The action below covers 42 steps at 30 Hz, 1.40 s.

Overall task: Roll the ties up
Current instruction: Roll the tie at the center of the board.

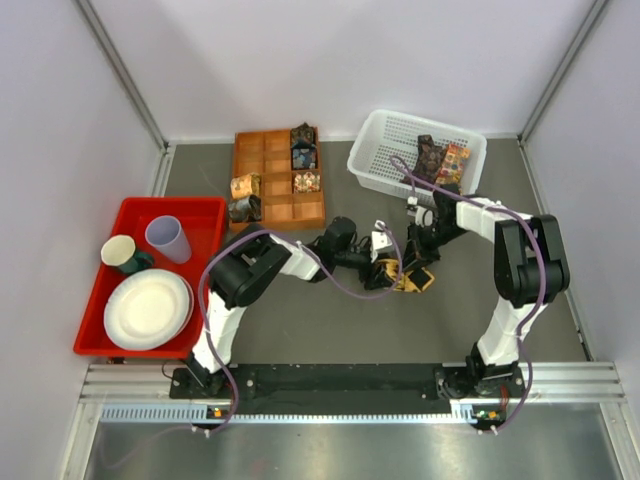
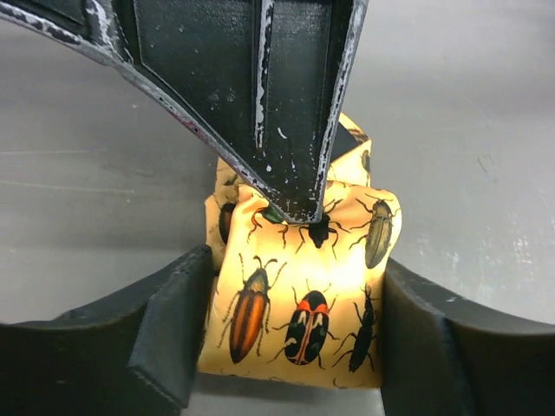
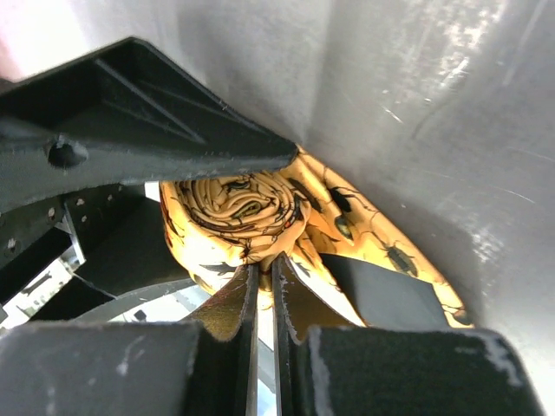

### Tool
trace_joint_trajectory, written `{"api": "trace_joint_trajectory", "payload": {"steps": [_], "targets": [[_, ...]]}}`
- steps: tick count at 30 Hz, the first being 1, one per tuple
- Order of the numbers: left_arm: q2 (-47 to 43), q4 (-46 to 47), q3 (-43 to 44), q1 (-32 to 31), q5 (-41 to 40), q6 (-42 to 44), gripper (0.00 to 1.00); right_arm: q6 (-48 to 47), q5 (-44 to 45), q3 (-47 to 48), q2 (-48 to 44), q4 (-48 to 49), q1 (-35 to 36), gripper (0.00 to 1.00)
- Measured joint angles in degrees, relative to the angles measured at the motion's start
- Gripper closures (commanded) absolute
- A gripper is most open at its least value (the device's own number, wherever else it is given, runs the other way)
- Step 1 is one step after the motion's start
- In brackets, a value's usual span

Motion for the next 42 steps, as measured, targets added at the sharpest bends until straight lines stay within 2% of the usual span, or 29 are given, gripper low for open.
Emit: {"api": "trace_joint_trajectory", "payload": {"steps": [4, 5, 6, 9, 10, 13, 18, 21, 26, 30, 35, 38, 41, 42], "targets": [[0.6, 2.0, 0.0, -0.3, -0.1, -0.6, 0.33, 0.3, 1.5, 0.0, -0.1, -0.2, 0.0, 1.0], [0.7, 2.4, 0.0, -0.4, -0.2, -0.7, 0.36, 0.3, 1.9, 0.0, -0.1, -0.3, 0.0, 1.0], [0.8, 2.6, 0.0, -0.5, -0.3, -0.8, 0.49, 0.4, 2.2, 0.1, -0.1, -0.4, 0.0, 1.0], [0.9, 2.4, 0.1, -1.0, -1.0, 0.0, 0.59, 0.4, 3.1, 0.4, -0.1, -0.8, 0.0, 1.0], [0.8, 1.8, 0.3, -1.2, -1.4, 0.5, 0.6, 0.2, 3.3, 0.7, 0.0, -0.9, 0.0, 0.93], [-0.3, -1.8, 0.8, -1.8, -3.5, 3.2, 0.6, -0.2, 3.8, 2.6, 1.1, -3.1, 0.1, 0.85], [-3.8, -16.0, 3.4, -3.2, -10.0, 10.1, 0.65, -2.7, 5.0, 6.5, 4.1, -7.2, -0.5, 0.69], [-6.2, -22.9, 3.5, -3.4, -12.7, 13.5, 0.66, -4.8, 4.6, 7.8, 5.0, -8.5, -2.0, 0.54], [-7.5, -29.4, 4.9, -4.2, -16.0, 16.9, 0.66, -6.8, -0.8, 8.0, 4.6, -11.2, -5.1, 0.49], [-7.5, -32.8, 6.8, -5.3, -18.5, 18.1, 0.6, -5.1, -6.7, 5.5, 3.3, -10.4, -4.7, 0.51], [-7.2, -36.6, 9.0, -6.7, -21.2, 19.2, 0.58, -1.3, -9.6, 3.7, 3.2, -7.5, -1.9, 0.53], [-7.2, -37.6, 9.5, -7.2, -22.3, 19.8, 0.58, 0.3, -9.6, 3.7, 3.5, -4.9, -0.2, 0.64], [-7.2, -38.3, 9.8, -7.3, -23.0, 20.0, 0.55, 1.3, -9.7, 3.7, 4.5, -4.0, 0.6, 0.81], [-7.2, -38.4, 9.9, -7.4, -23.0, 20.0, 0.54, 1.6, -9.9, 3.8, 4.7, -4.1, 0.6, 0.97]]}}
